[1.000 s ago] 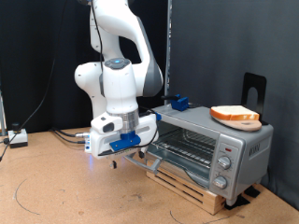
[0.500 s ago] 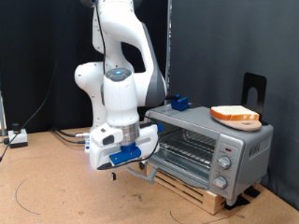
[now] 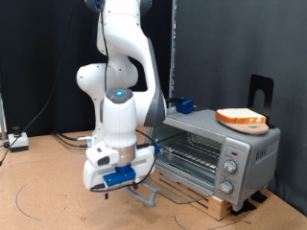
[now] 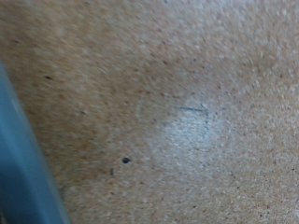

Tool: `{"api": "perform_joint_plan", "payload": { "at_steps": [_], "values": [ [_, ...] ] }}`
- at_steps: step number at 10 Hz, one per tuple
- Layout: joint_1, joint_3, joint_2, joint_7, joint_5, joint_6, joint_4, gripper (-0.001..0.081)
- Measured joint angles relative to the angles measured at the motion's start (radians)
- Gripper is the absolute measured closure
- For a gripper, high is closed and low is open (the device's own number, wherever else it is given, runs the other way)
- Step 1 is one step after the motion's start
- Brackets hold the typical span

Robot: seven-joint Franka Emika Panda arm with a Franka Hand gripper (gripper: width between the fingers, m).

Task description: Make a piece of toast with the oven

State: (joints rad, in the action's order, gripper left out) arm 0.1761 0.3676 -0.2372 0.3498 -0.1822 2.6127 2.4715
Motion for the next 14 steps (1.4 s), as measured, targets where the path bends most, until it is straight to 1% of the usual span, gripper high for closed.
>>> {"api": "perform_joint_plan", "payload": {
  "at_steps": [2,4,5,6,7,8,9,10,11,12,13,14],
  "values": [
    [-0.003,0.001,-0.053,0.002,-0.003,0.039,-0.002,0.0002],
    [-0.007,0.0,-0.082,-0.003,-0.014,0.076,-0.003,0.0002],
    [-0.013,0.0,-0.081,-0.012,-0.021,0.087,-0.003,0.0002],
    [-0.024,-0.001,-0.073,-0.039,-0.034,0.116,-0.002,0.0002],
    [-0.038,0.0,-0.054,-0.072,-0.038,0.115,-0.001,0.0002],
    [-0.05,0.002,-0.024,-0.104,-0.038,0.083,0.002,0.0002],
    [-0.062,0.005,0.011,-0.137,-0.037,0.02,0.003,0.0002],
    [-0.071,0.01,0.049,-0.175,-0.034,-0.062,0.003,0.0002],
    [-0.078,0.014,0.087,-0.199,-0.032,-0.118,0.005,0.0002],
    [-0.078,0.013,0.086,-0.197,-0.032,-0.112,0.005,0.0002],
    [-0.079,0.005,0.087,-0.247,-0.097,-0.123,0.004,0.0002],
    [-0.082,-0.003,0.102,-0.337,-0.198,-0.18,-0.007,0.0002]
  ]
}}
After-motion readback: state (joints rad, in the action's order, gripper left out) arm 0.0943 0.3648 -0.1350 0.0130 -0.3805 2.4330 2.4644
